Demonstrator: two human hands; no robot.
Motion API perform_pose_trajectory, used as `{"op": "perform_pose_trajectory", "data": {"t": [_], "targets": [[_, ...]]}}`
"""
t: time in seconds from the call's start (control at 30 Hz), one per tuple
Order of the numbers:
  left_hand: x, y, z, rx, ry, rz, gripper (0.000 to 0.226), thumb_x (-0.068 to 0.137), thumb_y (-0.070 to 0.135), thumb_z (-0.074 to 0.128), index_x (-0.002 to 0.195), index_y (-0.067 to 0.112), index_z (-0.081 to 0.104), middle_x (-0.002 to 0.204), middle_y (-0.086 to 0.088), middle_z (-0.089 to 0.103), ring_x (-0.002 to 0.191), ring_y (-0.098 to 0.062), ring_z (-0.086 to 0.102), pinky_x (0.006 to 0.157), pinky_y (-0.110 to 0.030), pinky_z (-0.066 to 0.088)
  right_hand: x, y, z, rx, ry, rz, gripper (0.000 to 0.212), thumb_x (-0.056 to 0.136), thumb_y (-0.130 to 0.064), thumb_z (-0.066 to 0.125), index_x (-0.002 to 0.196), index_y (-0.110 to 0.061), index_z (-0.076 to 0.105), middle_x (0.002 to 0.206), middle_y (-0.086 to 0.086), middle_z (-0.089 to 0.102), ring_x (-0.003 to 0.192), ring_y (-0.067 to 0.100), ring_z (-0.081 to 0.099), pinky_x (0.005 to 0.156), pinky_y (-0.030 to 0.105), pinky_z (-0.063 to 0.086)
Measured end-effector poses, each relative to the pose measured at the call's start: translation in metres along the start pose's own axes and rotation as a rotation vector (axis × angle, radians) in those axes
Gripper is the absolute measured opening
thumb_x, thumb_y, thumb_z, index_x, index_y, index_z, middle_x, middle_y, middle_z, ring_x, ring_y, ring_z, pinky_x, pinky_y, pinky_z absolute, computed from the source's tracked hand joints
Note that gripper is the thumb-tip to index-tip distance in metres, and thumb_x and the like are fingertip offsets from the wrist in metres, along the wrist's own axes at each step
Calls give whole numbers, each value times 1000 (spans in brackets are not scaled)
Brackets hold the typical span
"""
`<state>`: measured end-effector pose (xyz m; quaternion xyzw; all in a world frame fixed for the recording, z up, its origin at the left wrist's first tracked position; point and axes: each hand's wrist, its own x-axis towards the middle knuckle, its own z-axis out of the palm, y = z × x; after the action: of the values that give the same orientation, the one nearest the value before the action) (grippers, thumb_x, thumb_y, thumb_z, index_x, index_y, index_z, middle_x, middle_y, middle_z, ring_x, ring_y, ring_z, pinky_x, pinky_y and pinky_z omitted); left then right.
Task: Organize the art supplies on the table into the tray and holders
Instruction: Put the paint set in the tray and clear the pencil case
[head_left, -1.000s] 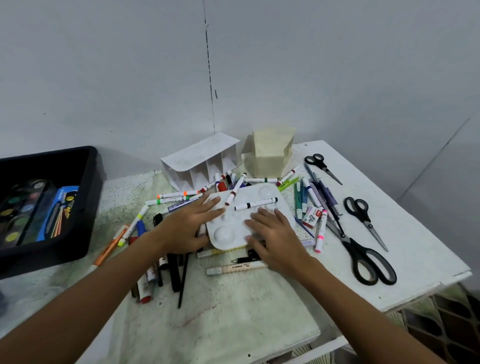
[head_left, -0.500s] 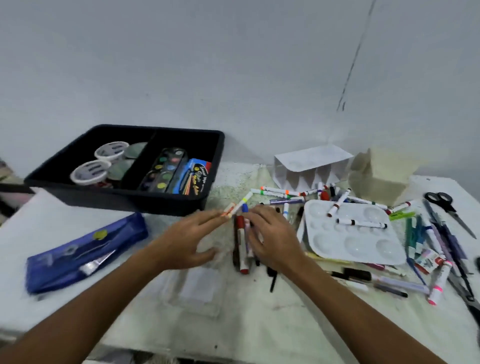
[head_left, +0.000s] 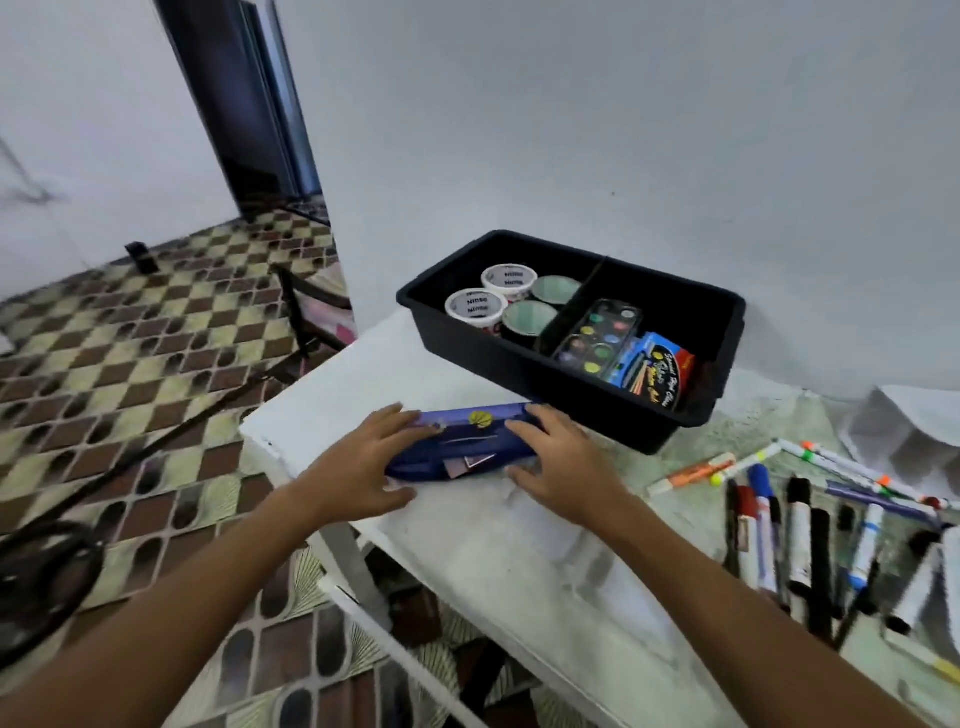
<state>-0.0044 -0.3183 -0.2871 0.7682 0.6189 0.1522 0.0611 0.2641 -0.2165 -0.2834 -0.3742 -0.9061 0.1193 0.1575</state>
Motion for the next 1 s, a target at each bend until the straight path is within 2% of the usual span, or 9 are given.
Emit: {"op": "perform_pose_trajectory", "data": {"t": [0.07, 0.2, 0.27, 0.37, 0.47, 0.6, 0.7, 0.87, 1.0], "targets": [[-8, -15, -1, -91, -35, -77, 69, 81, 31, 73, 143, 22, 43, 151, -4, 35, 141, -22, 29, 112, -26, 25, 10, -1, 1, 50, -88, 71, 57, 89, -39, 65, 140, -21, 49, 152, 4, 36, 139, 24, 32, 112, 37, 32], [-9, -29, -5, -128, 52, -41, 53, 79, 14, 79, 129, 15, 61, 139, -7, 52, 131, -24, 47, 104, -29, 42, 23, 1, -5, 64, -84, 57, 39, 91, -32, 64, 127, -18, 63, 145, 2, 47, 131, 20, 41, 105, 32, 35], [-7, -30, -7, -139, 91, -16, 48, 76, 10, 80, 122, 11, 66, 128, -9, 62, 119, -24, 58, 95, -23, 49, 27, 2, -7, 107, -62, 50, 27, 90, -27, 65, 113, -14, 72, 131, 5, 59, 120, 20, 53, 100, 33, 41], [-3, -26, -16, -197, 127, -24, 41, 76, 9, 80, 115, 9, 70, 106, -6, 72, 90, -11, 67, 79, -8, 50, 36, 3, -18, 237, -11, 82, 17, 90, -26, 66, 93, -12, 76, 93, 3, 70, 91, 20, 63, 81, 36, 49], [1, -24, -34, -305, 127, -109, 38, 78, 17, 80, 115, 13, 70, 97, 4, 72, 80, -3, 68, 76, -16, 56, 48, -4, -32, 312, -32, 125, 22, 93, -31, 62, 83, -16, 75, 75, 2, 69, 73, 20, 62, 68, 39, 48], [2, -26, -55, -624, 66, -363, 35, 78, 18, 79, 110, 19, 66, 83, -4, 75, 72, -15, 72, 68, -29, 60, 69, -12, -35, 311, -62, 156, 30, 93, -34, 61, 75, -13, 72, 70, 8, 68, 67, 27, 61, 60, 41, 48], [2, -34, -59, -853, 45, -472, 35, 79, 17, 77, 111, 15, 63, 82, -12, 75, 75, -27, 73, 63, -29, 60, 84, -21, -28, 283, -72, 210, 33, 93, -35, 61, 73, -11, 70, 68, 10, 66, 62, 22, 55, 56, 33, 40], [-6, -49, -57, -1111, 67, -489, 59, 59, 17, 91, 111, 9, 65, 95, -11, 74, 89, -24, 71, 71, -28, 58, 102, -28, -18, 275, -41, 337, 35, 93, -37, 60, 73, -10, 70, 69, 2, 70, 70, 22, 64, 64, 34, 50], [-11, -55, -49, -1087, 151, -490, 38, 70, -11, 76, 101, 11, 69, 93, -8, 74, 86, -20, 70, 69, -27, 58, 108, -26, -16, 294, -26, 373, 40, 92, -38, 61, 67, -8, 66, 67, 5, 68, 65, 23, 60, 64, 37, 51]]}}
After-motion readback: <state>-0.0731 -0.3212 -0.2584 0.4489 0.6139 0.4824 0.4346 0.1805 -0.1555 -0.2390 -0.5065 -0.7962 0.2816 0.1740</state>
